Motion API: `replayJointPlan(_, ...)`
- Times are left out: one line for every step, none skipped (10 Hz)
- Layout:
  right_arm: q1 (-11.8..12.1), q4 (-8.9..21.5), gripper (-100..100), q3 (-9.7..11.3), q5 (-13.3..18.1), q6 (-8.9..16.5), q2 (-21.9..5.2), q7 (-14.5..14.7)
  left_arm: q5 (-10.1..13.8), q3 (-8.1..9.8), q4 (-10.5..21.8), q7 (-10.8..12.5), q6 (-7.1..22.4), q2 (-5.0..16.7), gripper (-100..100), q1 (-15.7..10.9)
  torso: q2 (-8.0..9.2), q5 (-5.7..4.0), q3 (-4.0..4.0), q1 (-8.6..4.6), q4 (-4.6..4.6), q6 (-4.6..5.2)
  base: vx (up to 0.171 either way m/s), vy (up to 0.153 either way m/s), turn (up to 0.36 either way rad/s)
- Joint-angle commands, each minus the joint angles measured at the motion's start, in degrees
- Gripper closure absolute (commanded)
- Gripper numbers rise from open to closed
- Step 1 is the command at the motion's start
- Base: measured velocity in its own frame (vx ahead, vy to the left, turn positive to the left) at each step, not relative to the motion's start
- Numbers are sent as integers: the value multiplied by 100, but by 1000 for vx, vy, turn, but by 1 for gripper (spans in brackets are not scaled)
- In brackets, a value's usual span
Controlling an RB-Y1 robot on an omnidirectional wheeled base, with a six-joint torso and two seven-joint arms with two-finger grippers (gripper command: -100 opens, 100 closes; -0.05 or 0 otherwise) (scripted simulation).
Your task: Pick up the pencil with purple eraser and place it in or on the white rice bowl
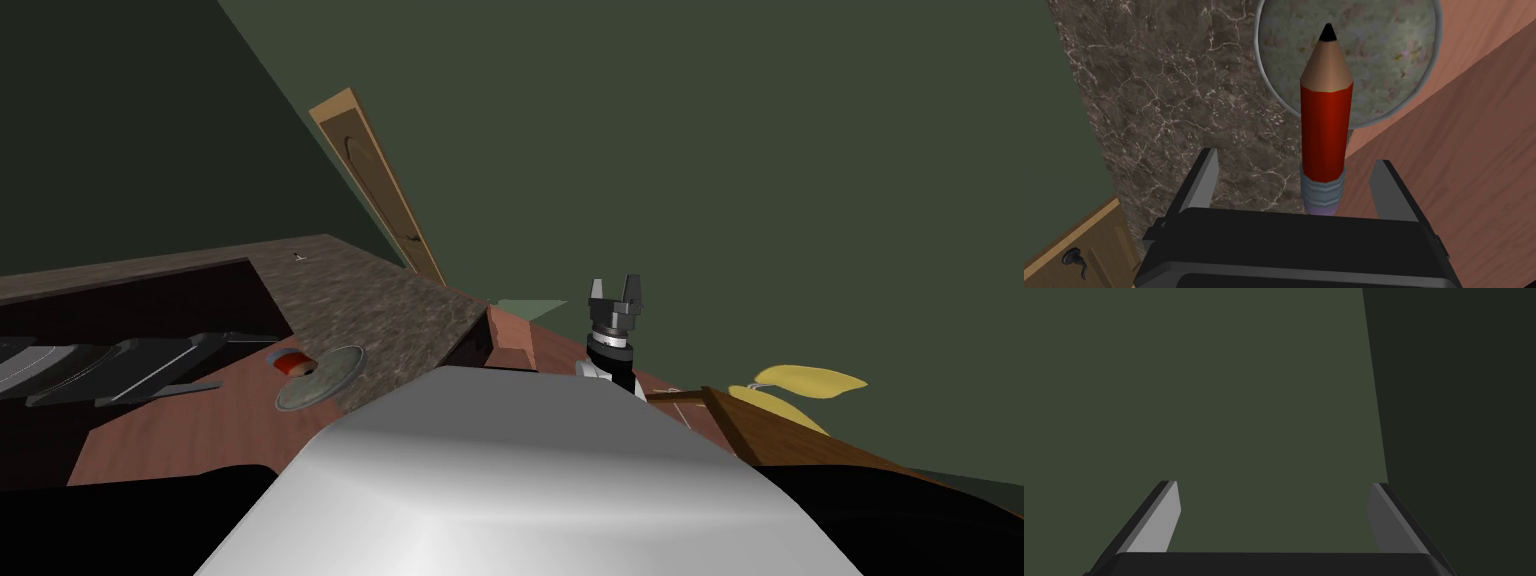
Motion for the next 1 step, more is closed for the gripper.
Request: replayJointPlan(0, 0, 0, 0, 0, 0, 0, 0, 0, 0, 0, 0, 0, 0, 0, 0, 0, 0, 0, 0, 0, 0, 0, 0, 0)
